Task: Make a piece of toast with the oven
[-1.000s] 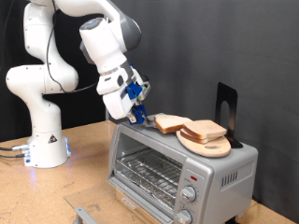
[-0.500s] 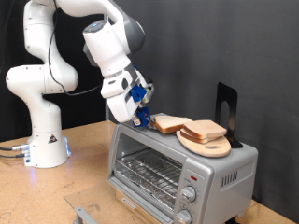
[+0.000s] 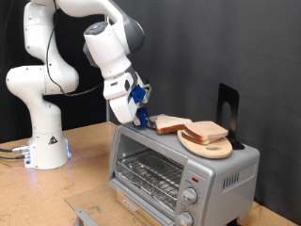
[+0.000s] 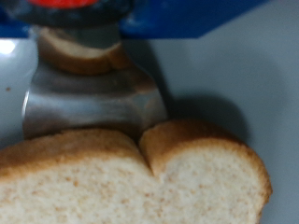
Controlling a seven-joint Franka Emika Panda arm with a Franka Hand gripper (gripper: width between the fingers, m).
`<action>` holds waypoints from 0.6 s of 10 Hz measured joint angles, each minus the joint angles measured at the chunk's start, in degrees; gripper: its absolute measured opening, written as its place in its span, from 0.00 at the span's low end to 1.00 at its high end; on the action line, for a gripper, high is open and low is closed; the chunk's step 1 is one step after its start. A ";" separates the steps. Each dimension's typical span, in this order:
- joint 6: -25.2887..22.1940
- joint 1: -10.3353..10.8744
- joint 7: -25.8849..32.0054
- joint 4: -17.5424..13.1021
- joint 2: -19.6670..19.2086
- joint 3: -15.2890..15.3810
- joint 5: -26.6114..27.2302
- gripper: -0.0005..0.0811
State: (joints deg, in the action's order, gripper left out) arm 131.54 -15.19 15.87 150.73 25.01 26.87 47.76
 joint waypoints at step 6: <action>0.66 0.18 1.36 0.60 2.58 -0.19 5.96 0.61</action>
State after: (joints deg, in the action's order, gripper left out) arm 132.20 -15.01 17.23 151.33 27.59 26.68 53.72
